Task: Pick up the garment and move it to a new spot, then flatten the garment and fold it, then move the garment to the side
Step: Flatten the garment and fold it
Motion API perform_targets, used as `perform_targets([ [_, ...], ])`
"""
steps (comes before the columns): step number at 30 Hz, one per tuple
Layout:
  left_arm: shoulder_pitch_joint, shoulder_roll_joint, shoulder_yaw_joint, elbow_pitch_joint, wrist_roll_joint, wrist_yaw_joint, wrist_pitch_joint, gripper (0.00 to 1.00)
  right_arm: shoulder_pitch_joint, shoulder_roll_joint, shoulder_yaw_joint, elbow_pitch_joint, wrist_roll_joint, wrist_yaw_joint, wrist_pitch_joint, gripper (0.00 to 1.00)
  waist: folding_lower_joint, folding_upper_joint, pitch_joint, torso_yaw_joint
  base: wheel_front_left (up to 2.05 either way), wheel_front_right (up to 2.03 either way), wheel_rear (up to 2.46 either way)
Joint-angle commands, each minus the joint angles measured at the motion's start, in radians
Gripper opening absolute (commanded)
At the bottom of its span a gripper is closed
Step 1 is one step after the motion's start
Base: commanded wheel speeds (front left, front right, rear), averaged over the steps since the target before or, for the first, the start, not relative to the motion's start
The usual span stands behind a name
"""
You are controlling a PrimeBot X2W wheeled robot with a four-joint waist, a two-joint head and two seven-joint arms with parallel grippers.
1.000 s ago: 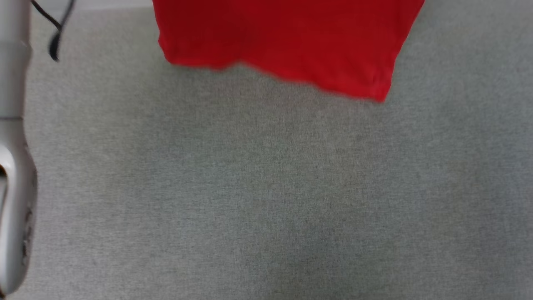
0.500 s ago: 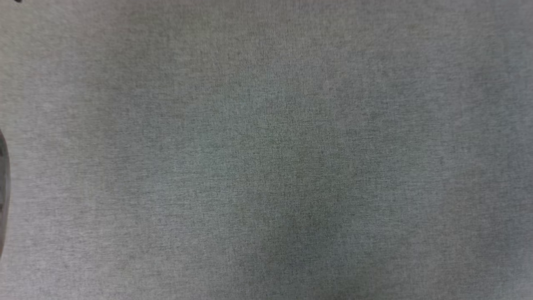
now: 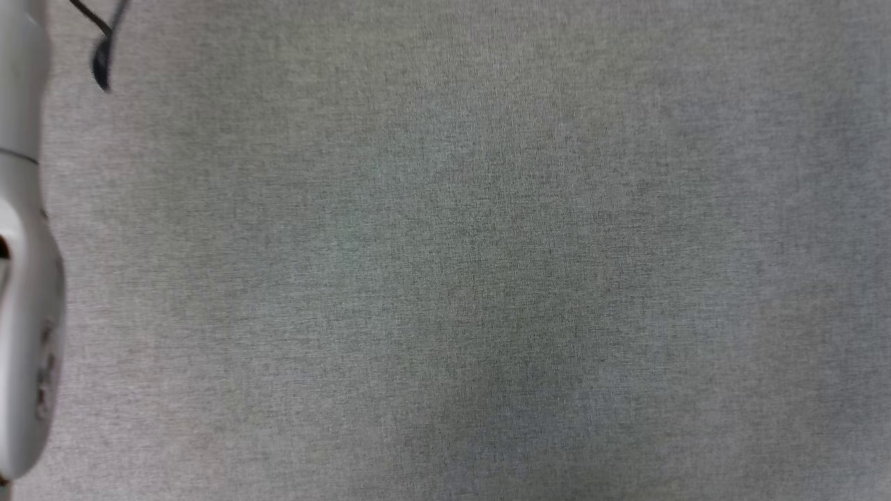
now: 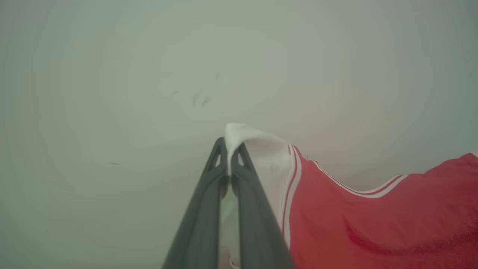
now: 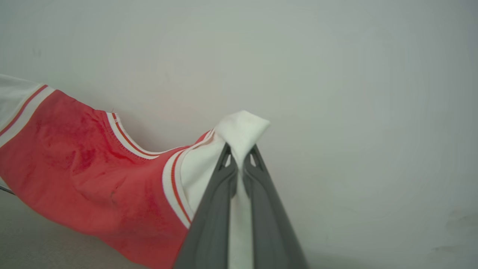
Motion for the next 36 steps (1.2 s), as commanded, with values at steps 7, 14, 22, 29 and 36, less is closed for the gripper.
perform_targets([
  [7, 0.165, -0.022, -0.003, 0.058, -0.043, -0.019, -0.031, 0.00, 0.148, -0.014, 0.075, 0.039, 0.078, -0.001, -0.016, 0.00, -0.0002, 0.0000, -0.129, 0.018, 0.00, 0.00, 0.00],
  [14, 0.397, -0.035, -0.020, 0.068, -0.085, -0.024, -0.046, 0.00, 0.379, -0.072, 0.136, -0.010, 0.162, -0.001, -0.022, 0.00, -0.0002, 0.0000, -0.285, 0.037, 0.00, 0.00, 0.00],
  [22, 0.679, -0.025, -0.042, 0.002, -0.135, -0.025, -0.054, 0.00, 0.707, -0.135, 0.151, -0.131, 0.230, -0.001, -0.023, 0.00, -0.0002, 0.0000, -0.432, 0.046, 0.00, 0.00, 0.00],
  [29, 0.955, 0.035, -0.027, -0.109, -0.160, -0.014, -0.059, 0.00, 1.002, -0.146, 0.094, -0.266, 0.240, -0.001, 0.006, 0.00, -0.0002, 0.0000, -0.535, 0.026, 0.00, 0.00, 0.00],
  [36, 1.207, 0.075, -0.005, -0.246, -0.193, 0.047, -0.046, 0.00, 1.274, -0.113, -0.008, -0.409, 0.205, -0.001, 0.056, 0.00, -0.0002, 0.0000, -0.590, 0.022, 0.00, 0.00, 0.00],
])
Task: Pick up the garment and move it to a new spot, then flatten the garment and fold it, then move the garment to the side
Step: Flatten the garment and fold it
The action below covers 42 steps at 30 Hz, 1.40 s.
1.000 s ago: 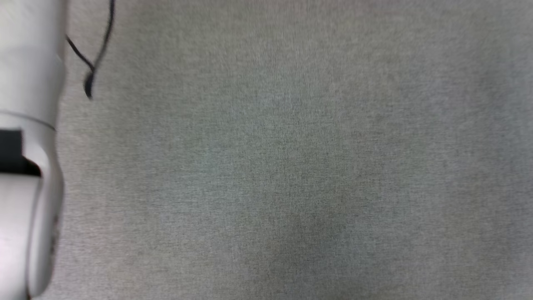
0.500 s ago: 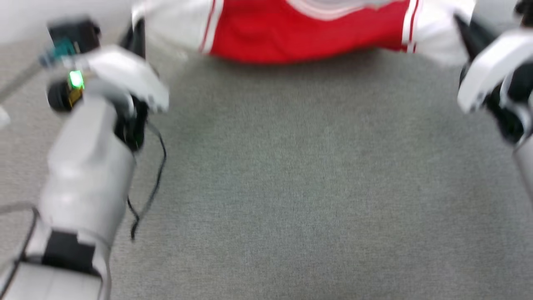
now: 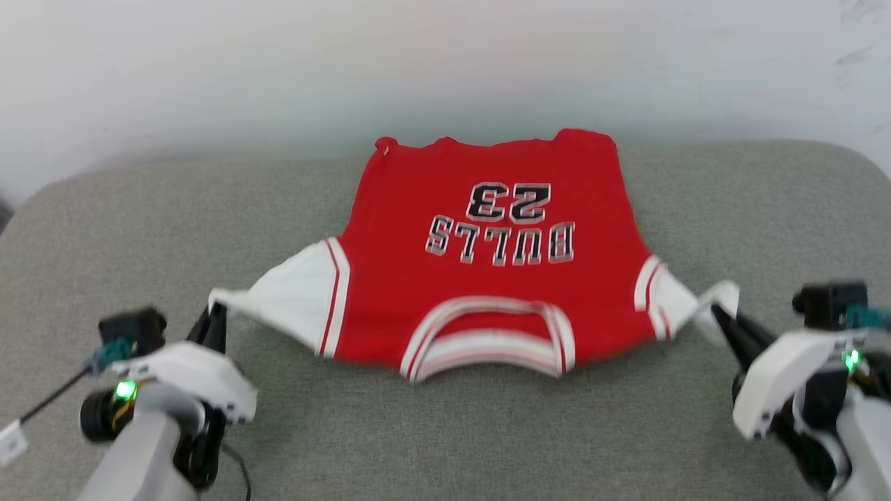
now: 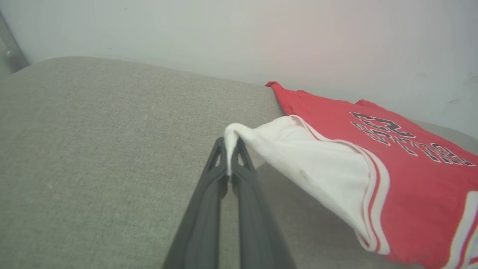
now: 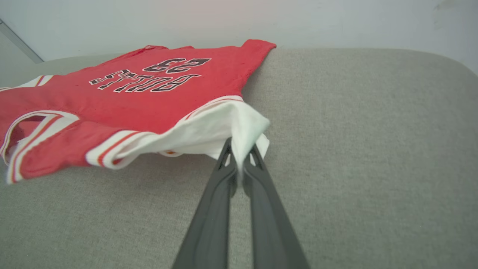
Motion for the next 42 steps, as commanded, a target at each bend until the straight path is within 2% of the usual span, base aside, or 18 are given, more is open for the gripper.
perform_targets([
  [1, 0.037, 0.017, 0.007, -0.020, -0.006, 0.013, 0.004, 0.00, 0.037, 0.007, -0.018, -0.020, -0.013, -0.001, 0.002, 0.00, 0.0003, 0.0000, -0.022, -0.003, 0.00, 0.00, 0.00],
  [5, 0.223, 0.044, 0.028, -0.178, -0.031, 0.083, 0.037, 0.00, 0.226, 0.054, -0.107, -0.129, -0.065, -0.001, 0.065, 0.00, 0.0003, 0.0000, -0.053, -0.006, 0.00, 0.00, 0.00],
  [13, 0.547, 0.097, 0.039, -0.553, -0.043, 0.267, 0.148, 0.00, 0.512, 0.150, -0.242, -0.319, -0.155, -0.001, 0.191, 0.00, 0.0003, 0.0000, -0.075, 0.006, 0.00, 0.00, 0.00],
  [17, 0.629, 0.099, 0.034, -0.676, -0.043, 0.322, 0.178, 0.00, 0.568, 0.189, -0.280, -0.374, -0.187, -0.001, 0.242, 0.00, 0.0003, 0.0000, -0.068, 0.012, 0.00, 0.00, 0.00],
  [18, 0.643, 0.097, 0.033, -0.697, -0.044, 0.329, 0.182, 0.00, 0.575, 0.201, -0.281, -0.386, -0.189, -0.001, 0.252, 0.05, 0.0003, 0.0000, -0.066, 0.013, 0.00, 0.00, 0.00],
  [19, 0.652, 0.095, 0.030, -0.714, -0.046, 0.334, 0.185, 0.00, 0.577, 0.205, -0.284, -0.402, -0.196, -0.001, 0.254, 0.27, 0.0003, 0.0000, -0.063, 0.015, 0.00, 0.00, 0.00],
  [20, 0.652, 0.094, 0.027, -0.725, -0.042, 0.336, 0.185, 0.00, 0.576, 0.211, -0.290, -0.416, -0.193, -0.001, 0.256, 1.00, 0.0003, 0.0000, -0.060, 0.017, 0.00, 0.00, 0.00],
  [24, 0.623, 0.098, 0.017, -0.769, -0.025, 0.332, 0.176, 0.00, 0.511, 0.229, -0.344, -0.463, -0.163, -0.001, 0.235, 1.00, 0.0003, 0.0000, -0.032, 0.024, 0.00, 0.00, 0.00],
  [27, 0.590, 0.098, 0.004, -0.793, -0.006, 0.327, 0.174, 0.00, 0.426, 0.229, -0.396, -0.451, -0.166, -0.001, 0.212, 1.00, 0.0003, 0.0000, 0.004, 0.034, 0.00, 0.00, 0.00],
  [30, 0.517, 0.093, -0.013, -0.840, 0.027, 0.326, 0.165, 0.00, 0.238, 0.188, -0.457, -0.368, -0.169, -0.001, 0.209, 1.00, 0.0003, 0.0000, 0.092, 0.062, 0.00, 0.00, 0.00],
  [36, 0.413, 0.070, -0.043, -0.889, 0.067, 0.313, 0.148, 0.00, -0.093, 0.105, -0.450, -0.170, -0.200, -0.001, 0.200, 1.00, 0.0003, 0.0000, 0.219, 0.112, 0.00, 0.00, 0.00],
  [39, 0.371, 0.053, -0.061, -0.900, 0.082, 0.302, 0.138, 0.00, -0.252, 0.071, -0.426, -0.059, -0.201, -0.001, 0.244, 1.00, 0.0003, 0.0000, 0.272, 0.141, 0.00, 0.00, 0.00],
  [42, 0.326, 0.039, -0.078, -0.915, 0.097, 0.292, 0.128, 0.00, -0.393, 0.050, -0.405, 0.050, -0.185, -0.001, 0.340, 1.00, 0.0003, 0.0000, 0.326, 0.168, 0.00, 0.00, 0.00],
])
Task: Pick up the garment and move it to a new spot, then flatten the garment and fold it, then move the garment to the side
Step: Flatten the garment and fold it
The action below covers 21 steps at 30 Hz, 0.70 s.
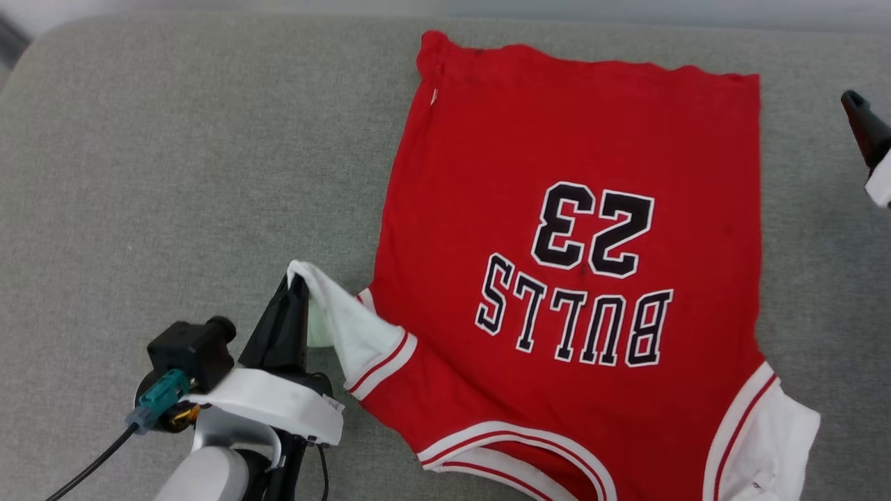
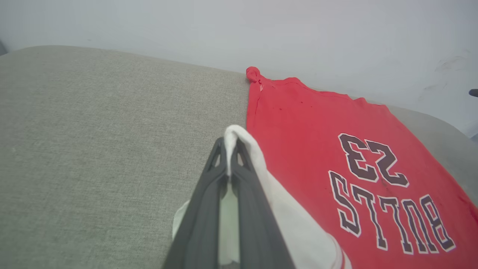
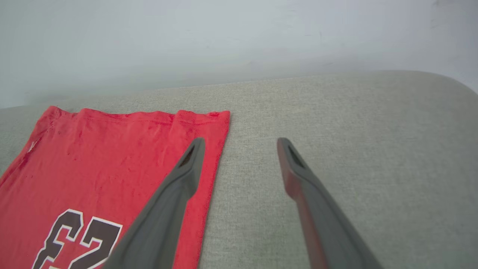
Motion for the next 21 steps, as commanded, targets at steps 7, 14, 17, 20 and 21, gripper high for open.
perform_targets([
  [7, -0.099, -0.021, -0.030, -0.039, 0.038, -0.025, -0.020, 0.00, -0.276, -0.025, -0.013, 0.175, -0.021, 0.000, 0.277, 1.00, -0.0003, 0.0000, 0.182, 0.097, 0.00, 0.00, 0.00],
  [14, -0.151, -0.031, -0.058, -0.081, 0.063, -0.033, -0.020, 0.00, -0.412, 0.002, -0.063, 0.243, -0.077, 0.000, 0.361, 1.00, -0.0003, 0.0000, 0.277, 0.122, 0.00, 0.00, 0.00],
  [17, -0.162, -0.037, -0.067, -0.084, 0.069, -0.039, -0.024, 0.00, -0.422, 0.019, -0.081, 0.280, -0.092, 0.000, 0.389, 1.00, -0.0003, 0.0000, 0.295, 0.126, 0.00, 0.00, 0.00],
  [20, -0.167, -0.040, -0.072, -0.078, 0.068, -0.041, -0.027, 0.00, -0.402, 0.033, -0.098, 0.336, -0.116, -0.001, 0.439, 1.00, -0.0003, 0.0000, 0.298, 0.127, 0.00, 0.00, 0.00],
  [21, -0.168, -0.041, -0.074, -0.077, 0.068, -0.042, -0.028, 0.00, -0.397, 0.036, -0.104, 0.351, -0.126, -0.001, 0.456, 1.00, -0.0003, 0.0000, 0.297, 0.128, 0.00, 0.00, 0.00],
])
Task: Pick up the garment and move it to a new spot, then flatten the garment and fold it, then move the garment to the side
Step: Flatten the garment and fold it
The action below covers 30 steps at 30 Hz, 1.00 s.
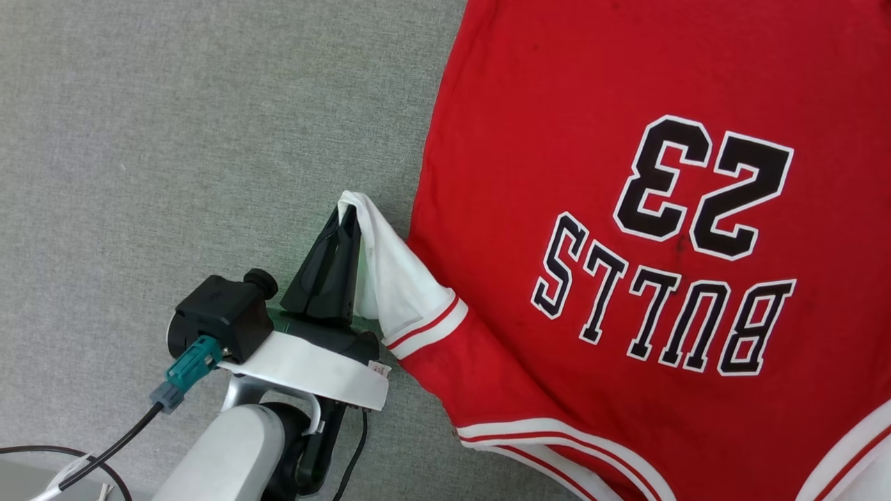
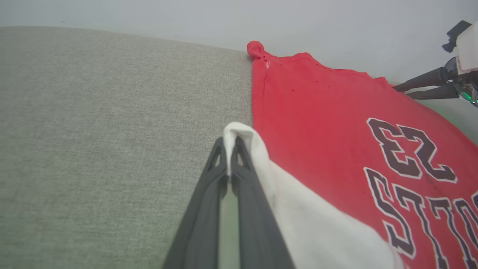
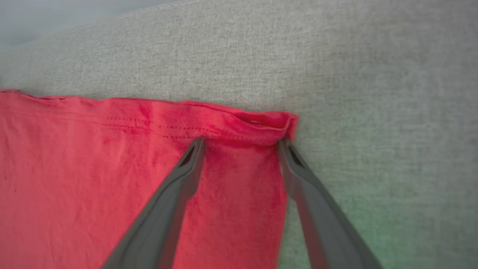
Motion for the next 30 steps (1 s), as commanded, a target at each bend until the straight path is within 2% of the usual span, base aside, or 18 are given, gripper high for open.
perform_targets([
  [1, -0.016, -0.004, -0.001, 0.003, 0.001, -0.004, -0.007, 0.00, 0.067, 0.029, -0.003, 0.074, -0.020, -0.002, 0.056, 0.65, 0.0000, 0.0000, -0.003, 0.001, 0.00, 0.00, 0.00],
  [2, -0.016, -0.004, -0.001, 0.004, 0.000, -0.005, -0.009, 0.00, 0.072, 0.033, -0.008, 0.081, -0.027, -0.002, 0.065, 0.22, 0.0000, 0.0000, -0.005, 0.002, 0.00, 0.00, 0.00],
  [3, -0.016, -0.005, -0.002, 0.007, -0.001, -0.006, -0.008, 0.00, 0.073, 0.036, -0.008, 0.083, -0.035, -0.002, 0.071, 0.00, 0.0000, 0.0000, -0.008, 0.002, 0.00, 0.00, 0.00],
  [8, -0.012, -0.009, -0.004, 0.026, -0.007, -0.005, -0.014, 0.00, 0.060, 0.022, 0.005, 0.042, -0.063, -0.001, 0.029, 0.00, 0.0000, 0.0000, -0.038, -0.001, 0.00, 0.00, 0.00],
  [16, 0.050, 0.015, 0.019, 0.070, -0.034, 0.017, -0.007, 0.00, 0.109, -0.027, 0.122, -0.053, -0.020, -0.001, -0.089, 0.00, 0.0000, 0.0000, -0.177, -0.064, 0.00, 0.00, 0.00],
  [20, 0.095, 0.034, 0.040, 0.098, -0.052, 0.032, 0.001, 0.00, 0.217, -0.067, 0.220, -0.126, 0.041, -0.001, -0.124, 0.00, 0.0000, 0.0000, -0.274, -0.113, 0.00, 0.00, 0.00],
  [24, 0.142, 0.057, 0.069, 0.118, -0.078, 0.048, 0.008, 0.00, 0.372, -0.119, 0.296, -0.231, 0.119, -0.001, -0.114, 0.00, 0.0000, 0.0000, -0.348, -0.163, 0.00, 0.00, 0.00],
  [26, 0.182, 0.071, 0.093, 0.127, -0.096, 0.068, 0.011, 0.00, 0.506, -0.155, 0.321, -0.321, 0.163, -0.001, -0.088, 0.00, 0.0000, 0.0000, -0.393, -0.202, 0.00, 0.00, 0.00],
  [27, 0.182, 0.071, 0.093, 0.127, -0.096, 0.068, 0.011, 0.00, 0.506, -0.155, 0.321, -0.321, 0.163, -0.001, -0.088, 0.00, 0.0000, 0.0000, -0.393, -0.202, 0.00, 0.00, 0.00],
  [30, 0.221, 0.089, 0.119, 0.130, -0.112, 0.083, 0.013, 0.00, 0.656, -0.179, 0.315, -0.405, 0.191, -0.001, -0.046, 0.00, 0.0000, 0.0000, -0.432, -0.235, 0.00, 0.00, 0.00],
])
